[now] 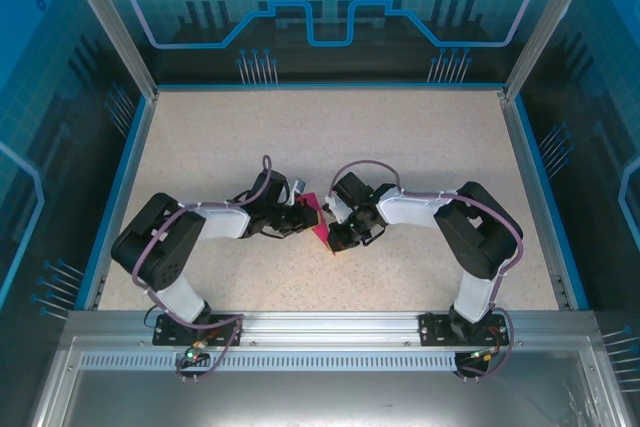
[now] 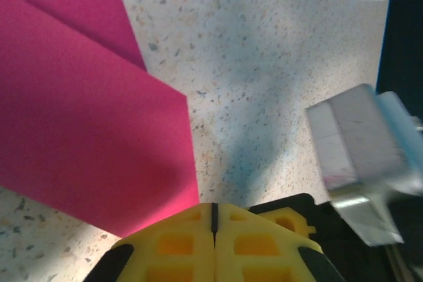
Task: Fold a paper plane with a square sheet of paper (pick it up from the middle)
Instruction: Fold the wing for the fifth time at the center of the table.
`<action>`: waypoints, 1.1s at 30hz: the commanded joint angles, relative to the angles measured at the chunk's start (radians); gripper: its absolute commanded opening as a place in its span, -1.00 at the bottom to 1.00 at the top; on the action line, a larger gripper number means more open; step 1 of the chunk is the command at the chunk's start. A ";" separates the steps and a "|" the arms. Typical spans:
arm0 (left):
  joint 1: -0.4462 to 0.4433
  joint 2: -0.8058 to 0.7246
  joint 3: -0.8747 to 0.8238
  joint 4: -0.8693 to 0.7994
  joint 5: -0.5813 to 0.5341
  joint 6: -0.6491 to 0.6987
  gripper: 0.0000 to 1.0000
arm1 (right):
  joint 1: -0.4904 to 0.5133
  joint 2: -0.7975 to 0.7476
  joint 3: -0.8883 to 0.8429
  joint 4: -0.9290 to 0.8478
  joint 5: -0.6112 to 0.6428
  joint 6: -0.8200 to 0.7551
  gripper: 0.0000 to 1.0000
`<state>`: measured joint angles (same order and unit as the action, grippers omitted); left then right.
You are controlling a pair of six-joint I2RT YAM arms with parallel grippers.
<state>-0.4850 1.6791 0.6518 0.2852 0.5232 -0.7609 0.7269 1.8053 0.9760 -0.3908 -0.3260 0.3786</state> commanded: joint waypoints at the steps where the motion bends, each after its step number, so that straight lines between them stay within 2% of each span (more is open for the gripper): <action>1: -0.027 0.046 -0.009 0.058 0.041 -0.022 -0.87 | 0.002 0.063 -0.066 -0.177 0.168 0.012 -1.00; 5: -0.033 0.072 -0.012 0.079 0.031 -0.024 -0.87 | 0.003 0.068 -0.066 -0.176 0.165 0.012 -1.00; 13: -0.006 0.112 0.010 0.004 -0.089 0.034 -0.86 | 0.002 0.079 -0.069 -0.178 0.174 0.010 -1.00; 26: 0.265 0.162 0.022 0.002 -0.108 0.061 -0.87 | -0.011 0.083 -0.091 -0.159 0.167 0.009 -1.00; 33: 0.341 0.168 0.105 -0.059 -0.112 0.054 -0.87 | -0.015 0.080 -0.089 -0.160 0.156 0.006 -1.00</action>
<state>-0.2035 1.8172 0.7170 0.2939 0.5724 -0.7570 0.7258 1.8057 0.9676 -0.3824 -0.3298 0.3824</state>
